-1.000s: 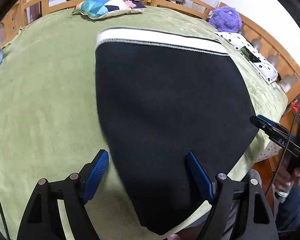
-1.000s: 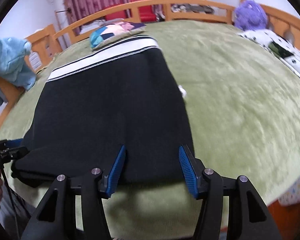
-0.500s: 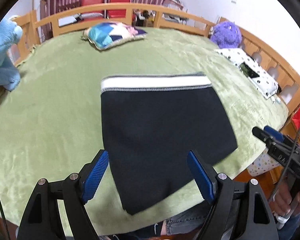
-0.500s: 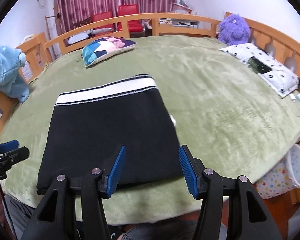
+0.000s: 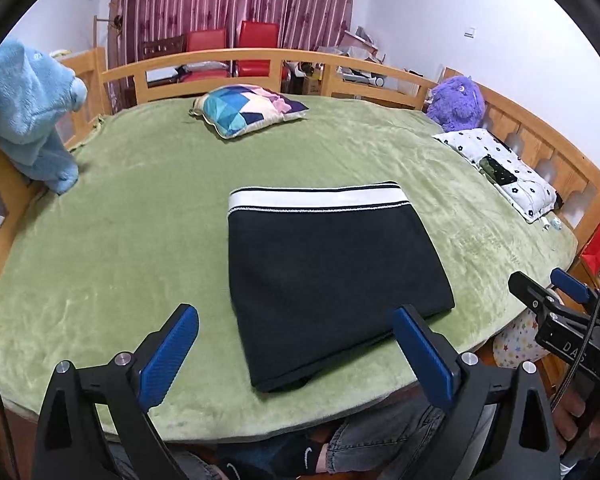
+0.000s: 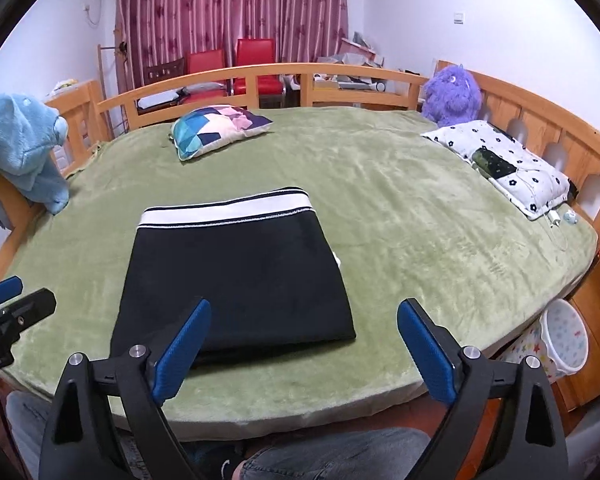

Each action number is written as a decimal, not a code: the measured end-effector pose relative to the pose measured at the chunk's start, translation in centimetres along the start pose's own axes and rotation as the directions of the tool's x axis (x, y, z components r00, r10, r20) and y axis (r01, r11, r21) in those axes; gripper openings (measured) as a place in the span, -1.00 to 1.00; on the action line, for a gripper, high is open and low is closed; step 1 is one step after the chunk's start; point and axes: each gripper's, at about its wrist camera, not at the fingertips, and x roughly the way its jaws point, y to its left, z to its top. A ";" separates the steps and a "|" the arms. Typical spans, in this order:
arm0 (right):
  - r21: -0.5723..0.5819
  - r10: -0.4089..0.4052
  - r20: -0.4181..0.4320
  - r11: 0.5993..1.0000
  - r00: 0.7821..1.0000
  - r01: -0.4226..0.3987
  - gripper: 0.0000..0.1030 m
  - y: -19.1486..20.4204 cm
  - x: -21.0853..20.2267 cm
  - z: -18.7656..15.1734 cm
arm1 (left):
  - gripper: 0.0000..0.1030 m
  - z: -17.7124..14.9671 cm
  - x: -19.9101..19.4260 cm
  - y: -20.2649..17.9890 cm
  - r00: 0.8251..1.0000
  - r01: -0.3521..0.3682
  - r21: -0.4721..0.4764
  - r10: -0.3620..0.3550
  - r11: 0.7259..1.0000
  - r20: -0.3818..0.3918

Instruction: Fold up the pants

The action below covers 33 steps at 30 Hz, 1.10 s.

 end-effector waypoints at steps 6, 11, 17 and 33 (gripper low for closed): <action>0.010 0.006 0.024 1.000 1.000 -0.006 0.81 -0.2 -1.7 -0.1 | 0.96 -0.2 -1.7 -0.7 0.999 -0.019 0.018 0.018 1.000 0.036; 0.016 0.016 0.040 1.000 0.999 -0.017 0.81 -0.3 -2.5 -0.1 | 0.96 -0.1 -2.1 -1.1 0.998 -0.029 0.021 0.028 0.999 0.048; 0.019 0.019 0.045 1.000 0.999 -0.020 0.81 -0.4 -2.5 0.0 | 0.96 0.0 -2.1 -1.3 0.998 -0.027 0.024 0.026 0.999 0.049; 0.033 0.009 0.045 0.999 0.999 -0.011 0.81 -0.2 -2.2 0.4 | 0.96 0.1 -1.6 -1.8 0.999 -0.022 0.034 0.020 0.999 0.038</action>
